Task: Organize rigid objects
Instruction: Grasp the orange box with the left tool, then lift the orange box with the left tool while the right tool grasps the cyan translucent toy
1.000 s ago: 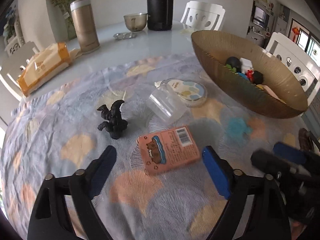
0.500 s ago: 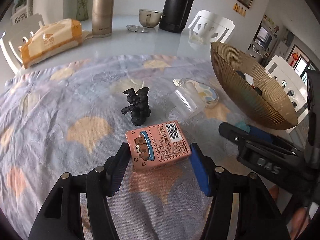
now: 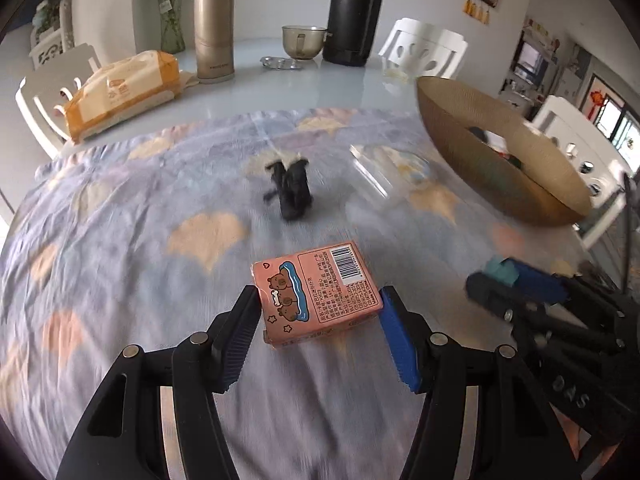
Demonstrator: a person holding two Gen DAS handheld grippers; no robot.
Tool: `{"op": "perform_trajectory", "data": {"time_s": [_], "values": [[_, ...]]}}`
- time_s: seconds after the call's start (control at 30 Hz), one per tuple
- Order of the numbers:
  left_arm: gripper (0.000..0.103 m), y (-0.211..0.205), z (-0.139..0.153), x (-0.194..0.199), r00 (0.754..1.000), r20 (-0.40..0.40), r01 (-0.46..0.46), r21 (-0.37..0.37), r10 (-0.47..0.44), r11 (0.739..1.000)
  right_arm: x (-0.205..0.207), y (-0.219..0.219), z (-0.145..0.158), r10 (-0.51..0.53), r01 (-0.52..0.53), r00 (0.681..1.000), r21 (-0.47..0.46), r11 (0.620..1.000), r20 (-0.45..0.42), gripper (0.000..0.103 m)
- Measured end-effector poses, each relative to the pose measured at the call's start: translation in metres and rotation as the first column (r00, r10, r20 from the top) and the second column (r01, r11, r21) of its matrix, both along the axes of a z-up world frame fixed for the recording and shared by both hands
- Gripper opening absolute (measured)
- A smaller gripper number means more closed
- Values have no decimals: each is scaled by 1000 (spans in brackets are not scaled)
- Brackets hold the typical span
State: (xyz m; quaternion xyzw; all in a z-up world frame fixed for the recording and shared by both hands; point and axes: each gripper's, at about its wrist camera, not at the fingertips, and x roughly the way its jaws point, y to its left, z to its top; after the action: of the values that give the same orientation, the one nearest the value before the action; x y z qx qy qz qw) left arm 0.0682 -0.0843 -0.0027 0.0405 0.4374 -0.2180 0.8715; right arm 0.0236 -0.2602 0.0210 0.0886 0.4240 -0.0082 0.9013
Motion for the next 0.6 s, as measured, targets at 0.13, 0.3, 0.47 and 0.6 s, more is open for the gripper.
{"op": "perform_trajectory", "data": {"time_s": [0.13,0.3,0.47,0.6], "values": [[58,13,4,-32,998,65,3,80,-8,997,-38,29,2,155,-151,988,-108,983,29,41],[59,20,-3,-56,995,50,84,144,-92,986,-62,54,-5,265,-253,962,-147,956,70,40],[70,25,-10,-63,991,42,115,196,-126,974,-63,45,-4,214,-201,972,-127,971,100,40],[76,43,-11,-69,993,49,91,202,-103,975,-61,35,-7,195,-189,978,-81,979,77,40]]}}
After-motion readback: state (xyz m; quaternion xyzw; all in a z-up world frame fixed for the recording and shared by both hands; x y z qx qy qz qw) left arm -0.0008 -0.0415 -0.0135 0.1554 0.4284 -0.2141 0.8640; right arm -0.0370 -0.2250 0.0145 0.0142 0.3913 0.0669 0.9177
